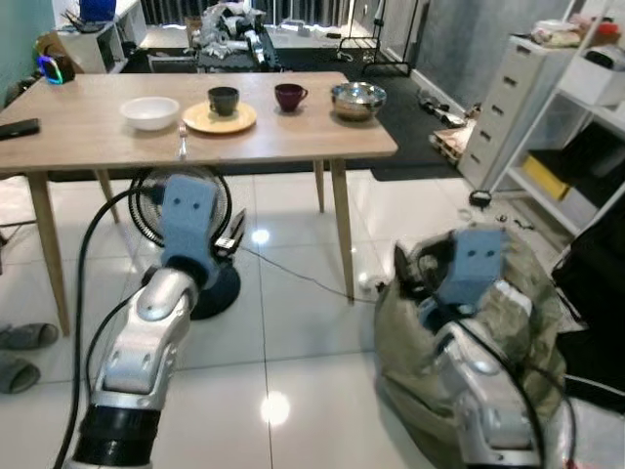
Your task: Setting the table
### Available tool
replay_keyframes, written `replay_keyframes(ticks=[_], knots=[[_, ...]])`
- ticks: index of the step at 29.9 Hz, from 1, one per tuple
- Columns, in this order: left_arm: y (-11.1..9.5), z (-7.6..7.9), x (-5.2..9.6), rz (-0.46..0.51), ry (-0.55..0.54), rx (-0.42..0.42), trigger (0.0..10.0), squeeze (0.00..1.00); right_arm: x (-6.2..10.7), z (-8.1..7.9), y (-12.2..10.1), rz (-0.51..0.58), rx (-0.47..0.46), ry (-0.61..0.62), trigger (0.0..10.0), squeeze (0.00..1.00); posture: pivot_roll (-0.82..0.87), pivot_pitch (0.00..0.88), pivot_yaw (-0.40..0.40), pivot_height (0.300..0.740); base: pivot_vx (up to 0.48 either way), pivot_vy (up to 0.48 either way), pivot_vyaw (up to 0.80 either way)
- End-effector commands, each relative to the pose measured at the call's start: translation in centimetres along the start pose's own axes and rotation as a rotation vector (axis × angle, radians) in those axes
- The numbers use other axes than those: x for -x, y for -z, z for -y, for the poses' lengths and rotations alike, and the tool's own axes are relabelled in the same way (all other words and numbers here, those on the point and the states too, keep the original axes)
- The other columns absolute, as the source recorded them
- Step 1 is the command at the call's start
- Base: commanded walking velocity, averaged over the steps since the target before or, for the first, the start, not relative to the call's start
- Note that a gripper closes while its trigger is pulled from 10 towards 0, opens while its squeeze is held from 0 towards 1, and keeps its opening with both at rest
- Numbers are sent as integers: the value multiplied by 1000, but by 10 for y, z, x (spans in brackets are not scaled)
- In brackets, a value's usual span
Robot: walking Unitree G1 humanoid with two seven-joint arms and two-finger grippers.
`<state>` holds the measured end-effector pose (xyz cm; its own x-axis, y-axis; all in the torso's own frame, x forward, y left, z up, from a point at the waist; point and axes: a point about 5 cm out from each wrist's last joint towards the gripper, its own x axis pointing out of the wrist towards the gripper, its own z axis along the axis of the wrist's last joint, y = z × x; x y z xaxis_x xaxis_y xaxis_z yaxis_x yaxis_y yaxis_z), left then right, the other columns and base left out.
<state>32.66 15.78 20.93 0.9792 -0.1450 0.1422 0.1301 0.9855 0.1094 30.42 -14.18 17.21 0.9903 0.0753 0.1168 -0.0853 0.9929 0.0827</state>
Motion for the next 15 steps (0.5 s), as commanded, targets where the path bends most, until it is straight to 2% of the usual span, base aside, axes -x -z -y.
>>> replay_keyframes(ticks=[1, 15], knots=[[1, 4, -1, 1, 11, -4, 10000, 0, 1, 6, 2, -6, -2, 21, 10000, 0, -56, 0, 55, 740, 480, 0, 0], [-2, 3, -2, 12, 12, -3, 10000, 0, -1, 9, -2, 12, 11, 33, 10000, 0, -53, 0, 55, 740, 480, 0, 0]])
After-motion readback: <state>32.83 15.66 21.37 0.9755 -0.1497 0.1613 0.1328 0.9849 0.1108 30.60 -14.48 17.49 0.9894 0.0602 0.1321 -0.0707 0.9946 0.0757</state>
